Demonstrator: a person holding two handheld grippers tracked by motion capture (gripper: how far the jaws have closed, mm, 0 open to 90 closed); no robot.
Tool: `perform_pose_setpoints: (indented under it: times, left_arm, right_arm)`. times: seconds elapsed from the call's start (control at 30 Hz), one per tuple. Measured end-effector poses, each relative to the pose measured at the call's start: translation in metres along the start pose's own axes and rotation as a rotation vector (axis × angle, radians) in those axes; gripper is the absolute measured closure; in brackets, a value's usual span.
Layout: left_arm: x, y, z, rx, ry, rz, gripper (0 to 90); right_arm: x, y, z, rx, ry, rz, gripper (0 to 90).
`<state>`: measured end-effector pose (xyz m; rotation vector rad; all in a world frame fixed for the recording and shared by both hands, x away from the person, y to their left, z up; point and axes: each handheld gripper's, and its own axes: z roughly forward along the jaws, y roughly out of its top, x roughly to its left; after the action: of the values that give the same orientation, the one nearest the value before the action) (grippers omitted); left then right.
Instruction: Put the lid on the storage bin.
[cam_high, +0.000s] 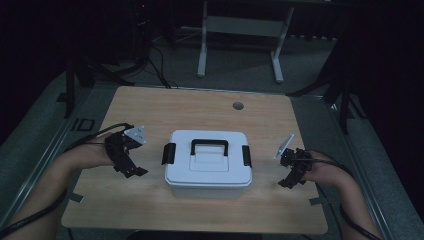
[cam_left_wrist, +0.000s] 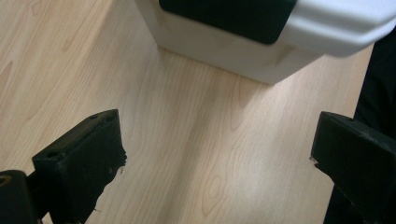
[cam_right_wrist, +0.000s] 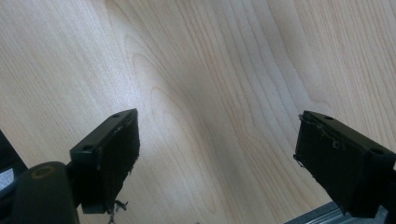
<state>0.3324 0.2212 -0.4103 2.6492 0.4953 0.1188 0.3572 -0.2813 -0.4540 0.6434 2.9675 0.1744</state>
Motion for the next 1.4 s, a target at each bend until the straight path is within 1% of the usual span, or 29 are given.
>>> perform_pose_setpoints:
  times: [0.03, 0.13, 0.37, 0.47, 0.53, 0.63, 0.7, 0.83, 0.93, 1.03, 1.07, 1.1, 1.2, 1.3, 1.37, 1.4]
  left_arm:
    - [0.0, -0.002, 0.001, -0.001, 0.001, -0.006, 2.0]
    - [-0.001, -0.01, 0.002, -0.005, 0.007, -0.006, 2.0]
    - [-0.002, -0.029, 0.008, -0.025, 0.0, -0.038, 2.1]
    - [-0.002, -0.037, 0.014, -0.018, -0.007, -0.051, 2.0]
    - [-0.003, -0.041, 0.015, -0.014, -0.008, -0.055, 2.0]
    - [-0.003, -0.045, 0.016, -0.026, -0.013, -0.065, 2.1]
    - [-0.004, -0.047, 0.017, -0.038, -0.016, -0.073, 2.1]
    - [-0.007, -0.053, 0.022, -0.032, -0.016, -0.071, 2.0]
    - [-0.008, -0.059, 0.024, -0.057, -0.025, -0.076, 2.0]
    - [-0.009, -0.062, 0.026, -0.048, -0.016, -0.072, 2.1]
    - [-0.009, -0.067, 0.028, -0.044, -0.017, -0.083, 2.1]
    - [-0.01, -0.069, 0.029, -0.054, -0.018, -0.093, 2.1]
    - [-0.01, -0.074, 0.03, -0.066, -0.028, -0.105, 2.1]
    - [-0.011, -0.08, 0.032, -0.06, -0.023, -0.116, 2.1]
    - [-0.012, -0.083, 0.034, -0.048, -0.019, -0.115, 2.1]
    - [-0.012, -0.085, 0.036, -0.039, -0.025, -0.119, 2.1]
  right_arm:
    - [0.0, -0.001, 0.0, -0.002, 0.001, 0.002, 13.5]
    - [-0.001, -0.003, 0.001, -0.011, -0.002, 0.004, 13.6]
    - [-0.001, -0.01, 0.002, -0.033, -0.012, 0.019, 13.6]
    - [-0.002, -0.013, 0.003, -0.042, -0.011, 0.028, 13.6]
    - [-0.002, -0.015, 0.004, -0.047, -0.013, 0.034, 13.6]
    - [-0.002, -0.017, 0.005, -0.052, -0.026, 0.046, 13.2]
    - [-0.001, -0.019, 0.005, -0.066, -0.029, 0.052, 13.1]
    - [0.0, -0.023, 0.008, -0.078, -0.03, 0.069, 13.0]
    - [0.0, -0.027, 0.011, -0.09, -0.027, 0.084, 13.0]
    - [0.0, -0.029, 0.015, -0.094, -0.025, 0.088, 13.0]
    - [0.001, -0.03, 0.016, -0.093, -0.029, 0.089, 13.0]
    - [0.001, -0.03, 0.017, -0.097, -0.03, 0.091, 13.0]
    - [0.001, -0.032, 0.018, -0.115, -0.036, 0.101, 13.0]
    - [0.0, -0.034, 0.019, -0.129, -0.054, 0.108, 13.0]
    - [0.001, -0.035, 0.02, -0.138, -0.057, 0.112, 13.0]
    - [0.002, -0.035, 0.02, -0.141, -0.059, 0.118, 13.0]
